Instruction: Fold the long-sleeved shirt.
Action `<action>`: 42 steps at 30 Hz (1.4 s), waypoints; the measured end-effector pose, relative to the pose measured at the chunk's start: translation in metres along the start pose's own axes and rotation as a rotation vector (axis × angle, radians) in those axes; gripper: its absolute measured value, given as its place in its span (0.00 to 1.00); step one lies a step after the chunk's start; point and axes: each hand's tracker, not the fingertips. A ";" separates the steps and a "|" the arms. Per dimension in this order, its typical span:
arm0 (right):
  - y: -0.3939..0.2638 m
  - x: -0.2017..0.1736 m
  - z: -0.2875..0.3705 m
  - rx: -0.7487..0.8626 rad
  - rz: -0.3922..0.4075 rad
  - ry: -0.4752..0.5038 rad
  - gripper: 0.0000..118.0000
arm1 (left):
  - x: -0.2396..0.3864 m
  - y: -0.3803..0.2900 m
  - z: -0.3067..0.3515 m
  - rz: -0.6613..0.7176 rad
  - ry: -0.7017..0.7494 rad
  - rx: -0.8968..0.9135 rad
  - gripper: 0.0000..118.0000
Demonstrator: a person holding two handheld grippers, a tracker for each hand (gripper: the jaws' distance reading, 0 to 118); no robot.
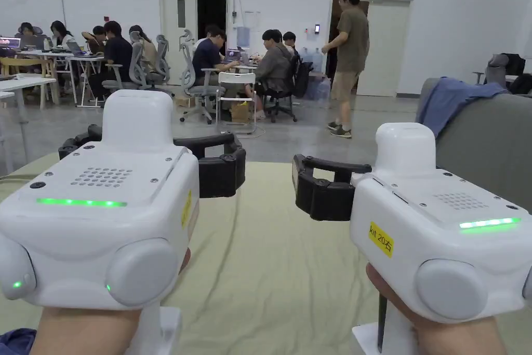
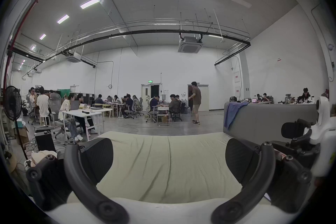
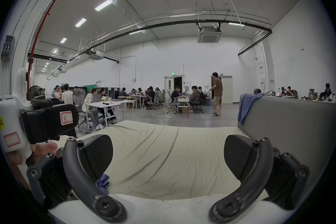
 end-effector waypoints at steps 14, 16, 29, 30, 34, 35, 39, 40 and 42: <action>0.001 0.002 0.001 0.004 -0.023 -0.005 1.00 | -0.002 0.001 -0.001 0.012 -0.016 -0.009 1.00; 0.001 0.002 0.001 0.005 -0.019 -0.009 1.00 | -0.003 0.001 -0.001 0.012 -0.016 -0.011 1.00; 0.003 0.007 0.000 0.003 -0.033 -0.035 1.00 | -0.002 0.001 -0.002 0.002 -0.004 -0.014 1.00; 0.003 0.008 0.000 0.003 -0.033 -0.035 1.00 | -0.001 0.001 -0.003 -0.005 0.000 -0.016 1.00; 0.003 0.008 0.001 0.003 -0.033 -0.037 1.00 | -0.001 0.001 -0.003 0.000 0.002 -0.022 1.00; 0.003 0.008 0.001 0.004 -0.033 -0.038 1.00 | -0.001 0.001 -0.003 0.005 0.000 -0.023 1.00; 0.003 0.009 0.000 -0.016 -0.037 -0.064 1.00 | -0.001 0.001 -0.003 0.001 0.013 -0.015 1.00; 0.003 0.011 0.000 -0.026 -0.044 -0.072 1.00 | -0.001 0.001 -0.003 -0.008 0.017 -0.010 1.00; 0.003 0.014 -0.001 -0.027 -0.064 -0.069 1.00 | 0.001 0.000 -0.003 -0.021 0.026 -0.008 1.00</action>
